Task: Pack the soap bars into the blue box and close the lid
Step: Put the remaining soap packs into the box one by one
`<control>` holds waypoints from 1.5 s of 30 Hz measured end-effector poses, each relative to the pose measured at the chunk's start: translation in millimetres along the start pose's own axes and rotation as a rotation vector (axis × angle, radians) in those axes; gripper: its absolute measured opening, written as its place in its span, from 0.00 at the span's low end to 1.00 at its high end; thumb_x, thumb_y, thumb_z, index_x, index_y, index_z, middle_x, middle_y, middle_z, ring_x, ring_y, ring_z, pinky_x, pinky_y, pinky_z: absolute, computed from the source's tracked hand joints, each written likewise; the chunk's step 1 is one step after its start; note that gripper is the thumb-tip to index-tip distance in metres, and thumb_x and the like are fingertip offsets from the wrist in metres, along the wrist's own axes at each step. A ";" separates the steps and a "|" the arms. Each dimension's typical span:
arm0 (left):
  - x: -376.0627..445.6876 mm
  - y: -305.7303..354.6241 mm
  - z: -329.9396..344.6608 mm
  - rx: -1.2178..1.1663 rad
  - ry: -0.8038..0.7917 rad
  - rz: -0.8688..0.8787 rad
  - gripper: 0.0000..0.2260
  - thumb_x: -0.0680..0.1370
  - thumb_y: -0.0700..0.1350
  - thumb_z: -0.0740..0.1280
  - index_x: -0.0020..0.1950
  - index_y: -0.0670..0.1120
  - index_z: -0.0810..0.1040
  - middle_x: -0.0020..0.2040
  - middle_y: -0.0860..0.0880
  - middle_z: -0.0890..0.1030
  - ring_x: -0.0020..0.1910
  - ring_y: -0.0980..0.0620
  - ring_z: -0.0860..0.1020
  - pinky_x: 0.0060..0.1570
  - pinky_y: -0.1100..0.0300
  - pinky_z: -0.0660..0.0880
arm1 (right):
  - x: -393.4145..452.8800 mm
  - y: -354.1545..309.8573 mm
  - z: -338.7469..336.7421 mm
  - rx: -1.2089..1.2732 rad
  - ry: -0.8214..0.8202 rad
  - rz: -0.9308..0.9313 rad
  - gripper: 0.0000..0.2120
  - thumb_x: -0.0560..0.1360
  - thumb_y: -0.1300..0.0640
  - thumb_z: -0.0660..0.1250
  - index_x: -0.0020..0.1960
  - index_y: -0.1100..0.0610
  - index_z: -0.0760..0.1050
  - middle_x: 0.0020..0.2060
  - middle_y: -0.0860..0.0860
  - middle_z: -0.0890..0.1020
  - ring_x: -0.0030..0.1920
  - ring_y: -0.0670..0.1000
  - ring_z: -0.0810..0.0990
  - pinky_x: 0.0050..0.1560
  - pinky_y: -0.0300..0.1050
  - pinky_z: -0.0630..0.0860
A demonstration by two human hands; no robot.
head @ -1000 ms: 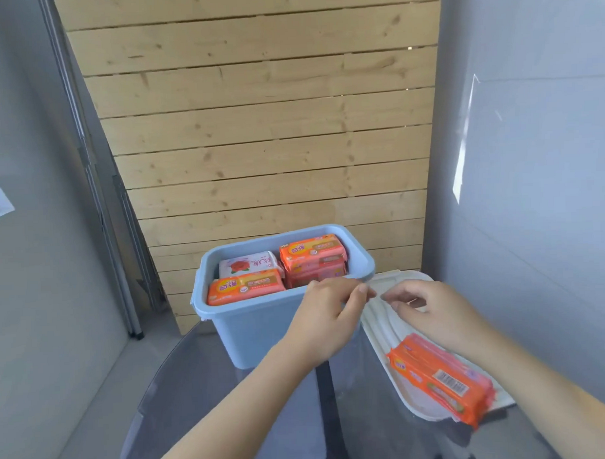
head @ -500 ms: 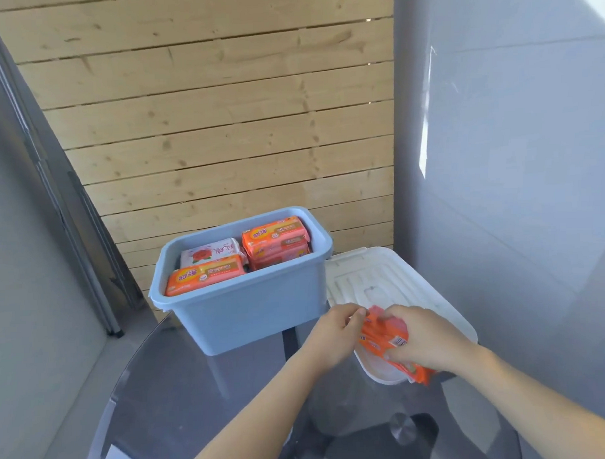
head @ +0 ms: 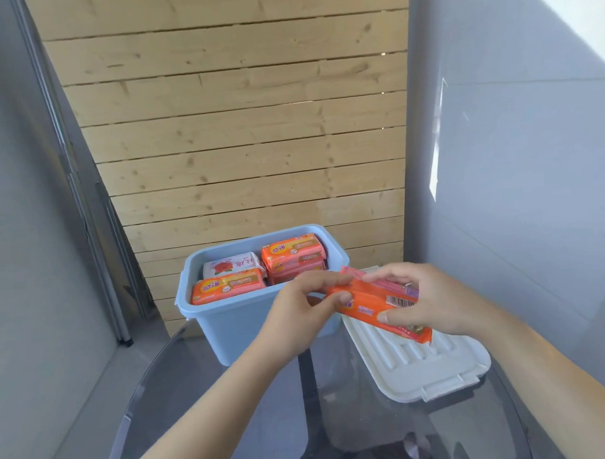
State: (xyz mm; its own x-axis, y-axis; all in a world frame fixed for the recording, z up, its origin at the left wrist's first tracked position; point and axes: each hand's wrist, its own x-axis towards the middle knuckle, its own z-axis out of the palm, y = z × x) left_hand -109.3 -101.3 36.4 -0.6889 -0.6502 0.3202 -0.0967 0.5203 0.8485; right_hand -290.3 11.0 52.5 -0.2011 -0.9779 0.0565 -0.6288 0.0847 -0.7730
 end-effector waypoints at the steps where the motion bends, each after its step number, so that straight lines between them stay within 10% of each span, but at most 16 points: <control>1: 1.2 5.2 -9.1 0.010 0.032 0.026 0.09 0.74 0.44 0.70 0.48 0.60 0.80 0.49 0.54 0.83 0.48 0.57 0.81 0.49 0.65 0.78 | 5.7 -9.5 -1.3 -0.003 -0.002 -0.021 0.22 0.61 0.46 0.73 0.53 0.31 0.74 0.50 0.35 0.80 0.46 0.38 0.81 0.47 0.40 0.80; 10: 35.5 -6.2 -75.7 0.050 0.239 -0.103 0.04 0.70 0.43 0.74 0.42 0.52 0.85 0.39 0.53 0.85 0.38 0.57 0.82 0.36 0.70 0.75 | 100.0 -60.5 10.0 -0.079 -0.099 -0.093 0.24 0.67 0.58 0.72 0.56 0.37 0.73 0.53 0.44 0.80 0.47 0.49 0.81 0.47 0.45 0.78; 13: 51.7 -22.0 -83.9 0.123 0.194 -0.190 0.03 0.70 0.47 0.75 0.42 0.50 0.85 0.40 0.49 0.86 0.40 0.48 0.81 0.44 0.58 0.77 | 131.3 -58.4 16.1 -0.070 -0.182 -0.073 0.27 0.67 0.65 0.70 0.58 0.41 0.73 0.55 0.50 0.80 0.46 0.52 0.79 0.45 0.46 0.76; 26: 81.7 -67.1 -95.0 0.329 -0.042 -0.401 0.05 0.71 0.50 0.73 0.37 0.51 0.82 0.31 0.51 0.84 0.27 0.56 0.81 0.35 0.64 0.78 | 186.8 -35.6 27.1 -0.354 -0.507 0.003 0.23 0.68 0.60 0.72 0.60 0.44 0.77 0.53 0.38 0.80 0.53 0.37 0.77 0.56 0.29 0.69; 31: 87.7 -65.9 -85.1 0.545 -0.122 -0.315 0.08 0.73 0.50 0.68 0.36 0.50 0.83 0.37 0.48 0.83 0.34 0.53 0.76 0.33 0.63 0.72 | 179.9 -35.1 25.6 -0.317 -0.397 0.047 0.13 0.75 0.59 0.64 0.57 0.50 0.80 0.55 0.51 0.83 0.54 0.48 0.79 0.60 0.41 0.72; 36: 86.9 -60.1 -78.5 0.409 -0.244 -0.404 0.19 0.80 0.51 0.53 0.47 0.49 0.83 0.45 0.52 0.86 0.48 0.52 0.81 0.55 0.55 0.75 | 175.0 -44.8 40.1 -0.207 -0.437 0.242 0.22 0.78 0.60 0.48 0.69 0.52 0.67 0.59 0.58 0.80 0.58 0.56 0.80 0.59 0.49 0.75; 45: 82.3 -66.7 -68.5 0.906 -0.245 -0.228 0.18 0.81 0.46 0.47 0.60 0.43 0.74 0.60 0.41 0.78 0.58 0.40 0.74 0.57 0.50 0.72 | 181.8 -40.9 54.7 -0.004 -0.336 0.411 0.18 0.77 0.49 0.54 0.61 0.56 0.72 0.54 0.57 0.83 0.56 0.55 0.80 0.64 0.50 0.73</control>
State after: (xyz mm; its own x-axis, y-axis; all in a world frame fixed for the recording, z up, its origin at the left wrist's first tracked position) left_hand -110.4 -227.5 35.0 -0.7055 -0.7087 0.0041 -0.6939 0.6920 0.1990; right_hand -260.1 -180.7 59.8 -0.1801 -0.8711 -0.4568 -0.5515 0.4740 -0.6865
